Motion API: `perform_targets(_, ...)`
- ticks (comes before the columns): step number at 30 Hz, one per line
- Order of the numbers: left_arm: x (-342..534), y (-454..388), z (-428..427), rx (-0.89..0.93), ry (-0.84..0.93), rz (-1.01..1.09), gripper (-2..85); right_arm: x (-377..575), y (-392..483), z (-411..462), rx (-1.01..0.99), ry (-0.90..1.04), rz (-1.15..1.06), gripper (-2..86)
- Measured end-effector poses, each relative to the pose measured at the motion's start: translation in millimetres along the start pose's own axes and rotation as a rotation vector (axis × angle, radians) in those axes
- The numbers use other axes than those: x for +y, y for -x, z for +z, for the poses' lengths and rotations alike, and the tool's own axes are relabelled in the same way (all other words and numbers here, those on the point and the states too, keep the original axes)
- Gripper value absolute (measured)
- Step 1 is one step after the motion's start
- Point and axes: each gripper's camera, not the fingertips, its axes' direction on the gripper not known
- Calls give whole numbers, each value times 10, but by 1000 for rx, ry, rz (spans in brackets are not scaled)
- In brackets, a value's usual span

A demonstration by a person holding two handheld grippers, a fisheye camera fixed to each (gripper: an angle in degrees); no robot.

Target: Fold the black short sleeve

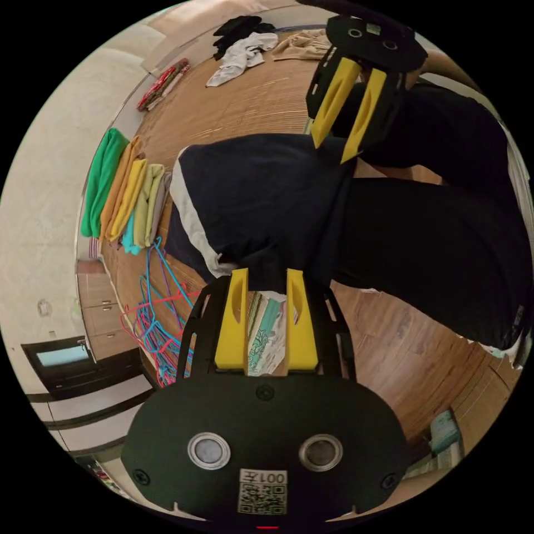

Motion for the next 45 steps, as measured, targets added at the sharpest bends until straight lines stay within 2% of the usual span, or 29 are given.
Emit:
perform_targets(6,216,300,168,176,-17,-283,37,-57,192,-84,187,25,-107,12)
perform_targets(8,349,329,28,178,-88,-401,18,-18,169,-298,259,-38,-37,5)
perform_targets(13,544,176,-242,195,-252,-585,1,124,3,-515,283,-103,136,2)
perform_targets(17,576,-18,-20,230,-158,-665,-2,126,-29,-357,119,15,110,6)
perform_targets(19,616,-80,87,256,-121,-714,-2,122,14,-289,138,54,89,9)
perform_targets(21,701,-109,82,267,-129,-770,-4,118,87,-340,193,45,54,17)
perform_targets(25,921,-92,-65,281,-149,-900,-7,47,194,-518,100,-26,-4,71)
perform_targets(29,767,-192,-248,179,-160,-717,-3,-131,211,-314,125,53,18,97)
perform_targets(35,410,-410,-578,159,-315,-330,52,-215,146,-426,126,46,53,36)
perform_targets(41,63,-576,-356,39,-141,-67,82,-143,131,-612,126,86,35,39)
perform_targets(45,34,-518,-388,107,-150,-67,87,-124,273,-748,119,30,-67,98)
